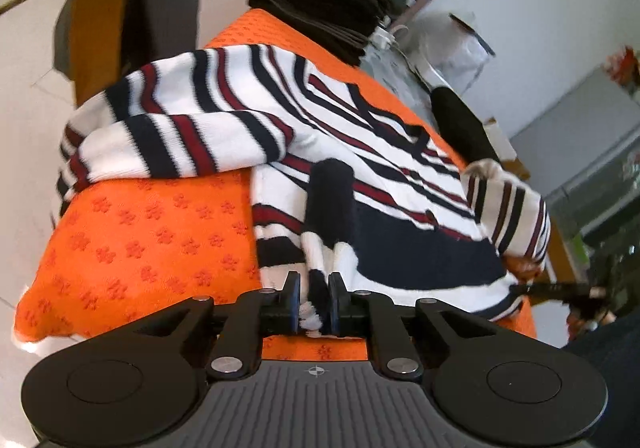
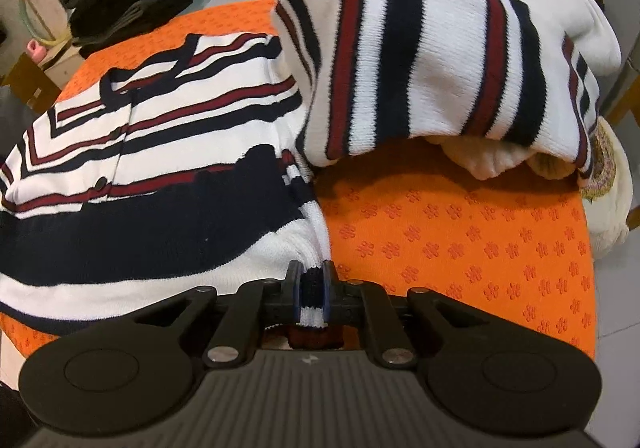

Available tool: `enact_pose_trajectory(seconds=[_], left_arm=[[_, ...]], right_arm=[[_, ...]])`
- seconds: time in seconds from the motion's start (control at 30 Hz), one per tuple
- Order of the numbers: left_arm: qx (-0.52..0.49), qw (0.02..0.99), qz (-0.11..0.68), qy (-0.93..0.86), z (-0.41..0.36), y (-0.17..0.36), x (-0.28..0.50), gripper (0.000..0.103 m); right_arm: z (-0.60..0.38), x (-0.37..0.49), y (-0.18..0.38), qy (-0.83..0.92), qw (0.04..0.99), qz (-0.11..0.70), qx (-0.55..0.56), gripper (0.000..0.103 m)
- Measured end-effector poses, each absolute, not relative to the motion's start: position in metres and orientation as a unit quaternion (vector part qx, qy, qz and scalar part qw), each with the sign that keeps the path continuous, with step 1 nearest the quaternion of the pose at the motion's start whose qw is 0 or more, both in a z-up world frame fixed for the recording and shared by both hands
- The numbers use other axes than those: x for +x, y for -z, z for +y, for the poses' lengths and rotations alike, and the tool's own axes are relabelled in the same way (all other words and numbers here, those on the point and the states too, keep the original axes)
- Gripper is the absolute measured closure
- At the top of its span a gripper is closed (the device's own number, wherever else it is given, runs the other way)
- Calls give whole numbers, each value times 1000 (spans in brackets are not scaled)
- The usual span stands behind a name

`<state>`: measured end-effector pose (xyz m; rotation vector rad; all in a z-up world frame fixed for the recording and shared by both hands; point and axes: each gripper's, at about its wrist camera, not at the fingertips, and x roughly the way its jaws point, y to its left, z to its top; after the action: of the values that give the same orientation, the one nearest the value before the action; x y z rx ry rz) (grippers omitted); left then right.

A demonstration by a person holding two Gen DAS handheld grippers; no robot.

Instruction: Fold clothes

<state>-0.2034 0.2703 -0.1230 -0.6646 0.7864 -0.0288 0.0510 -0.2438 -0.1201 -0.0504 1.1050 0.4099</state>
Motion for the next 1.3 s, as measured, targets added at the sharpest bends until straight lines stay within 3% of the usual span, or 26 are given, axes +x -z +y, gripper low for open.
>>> enact_pose_trajectory(seconds=[0.2, 0.27, 0.37, 0.6, 0.97, 1.07, 1.13, 1.3], left_arm=[[-241, 879, 410, 26, 247, 126, -192, 84], [-216, 881, 421, 24, 242, 129, -190, 92], [-198, 892, 407, 16, 245, 116, -193, 95], [-250, 900, 357, 2, 290, 75, -212, 97], [-268, 861, 431, -18, 278, 124, -220, 96], [-274, 863, 425, -20, 272, 125, -221, 88], [-278, 870, 406, -23, 271, 117, -223, 73], [-281, 889, 360, -24, 270, 96, -211, 58]], right_arm=[[-236, 45, 123, -199, 834, 512, -55, 84], [-234, 42, 125, -202, 834, 509, -66, 84], [-234, 37, 128, -200, 839, 501, -75, 93], [-266, 41, 88, -183, 852, 488, -55, 96], [-263, 31, 121, -180, 825, 532, -61, 95], [-262, 28, 124, -185, 823, 534, -62, 86], [-259, 26, 118, -192, 826, 524, -73, 73], [-255, 31, 94, -206, 842, 490, -90, 69]])
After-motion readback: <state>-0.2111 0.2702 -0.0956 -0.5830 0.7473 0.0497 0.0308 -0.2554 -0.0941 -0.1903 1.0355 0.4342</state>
